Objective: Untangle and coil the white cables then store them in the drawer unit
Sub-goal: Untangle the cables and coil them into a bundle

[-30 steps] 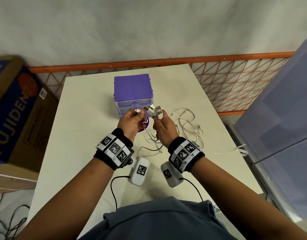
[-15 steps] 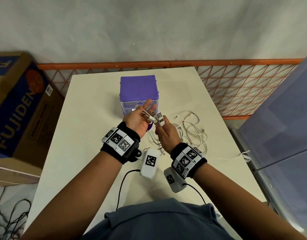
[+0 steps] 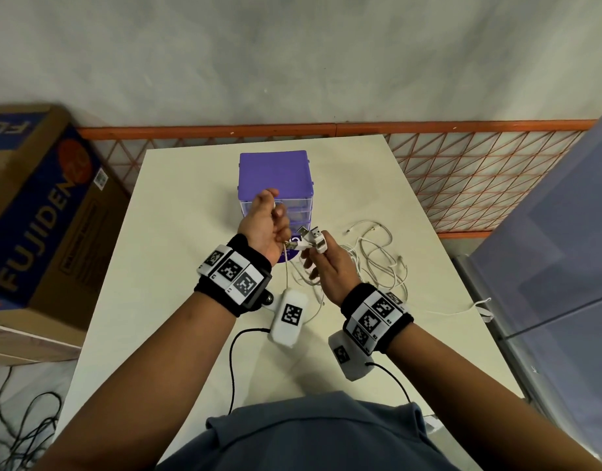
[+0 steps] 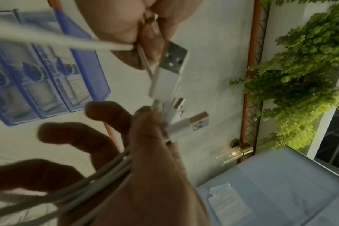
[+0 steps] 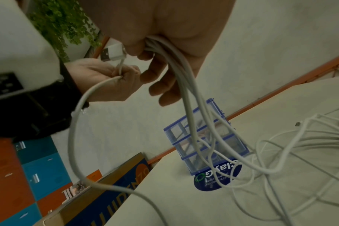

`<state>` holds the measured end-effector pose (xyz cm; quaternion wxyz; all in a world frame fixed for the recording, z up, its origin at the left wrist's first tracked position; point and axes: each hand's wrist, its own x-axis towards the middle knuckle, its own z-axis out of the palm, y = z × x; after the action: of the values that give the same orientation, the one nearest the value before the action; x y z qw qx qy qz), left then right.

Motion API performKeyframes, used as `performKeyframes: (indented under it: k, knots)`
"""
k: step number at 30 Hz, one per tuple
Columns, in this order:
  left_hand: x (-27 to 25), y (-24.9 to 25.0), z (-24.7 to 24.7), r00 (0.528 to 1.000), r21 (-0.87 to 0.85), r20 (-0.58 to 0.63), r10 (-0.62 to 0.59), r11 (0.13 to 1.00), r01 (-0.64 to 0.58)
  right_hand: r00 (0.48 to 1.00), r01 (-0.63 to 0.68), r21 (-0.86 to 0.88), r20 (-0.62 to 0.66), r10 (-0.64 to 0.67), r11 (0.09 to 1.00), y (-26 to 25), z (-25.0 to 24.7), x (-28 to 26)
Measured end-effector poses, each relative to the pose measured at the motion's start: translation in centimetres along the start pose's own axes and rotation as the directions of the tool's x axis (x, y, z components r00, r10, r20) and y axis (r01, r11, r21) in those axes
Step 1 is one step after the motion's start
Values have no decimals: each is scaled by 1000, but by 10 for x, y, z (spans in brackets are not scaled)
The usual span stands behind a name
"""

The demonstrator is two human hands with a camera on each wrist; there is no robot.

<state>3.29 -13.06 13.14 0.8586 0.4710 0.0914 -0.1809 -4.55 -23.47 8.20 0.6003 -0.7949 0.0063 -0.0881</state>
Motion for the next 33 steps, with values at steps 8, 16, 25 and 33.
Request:
performKeyframes:
  k: [8, 16, 25, 33]
  knots:
    - [9, 12, -5, 995, -252, -73, 65, 964, -81, 991, 81, -31, -109, -84, 996, -9, -7, 5]
    - [7, 12, 2, 998, -210, -57, 35, 976, -47, 993, 57, -17, -106, -59, 998, -14, -4, 6]
    - [9, 18, 2, 998, -327, -67, 4, 945, -26, 994, 8, -38, -111, -12, 999, -15, -3, 9]
    - [11, 24, 2, 999, -300, -46, 23, 953, -36, 1000, -25, 9, -14, 25, 1000, -11, 1, 12]
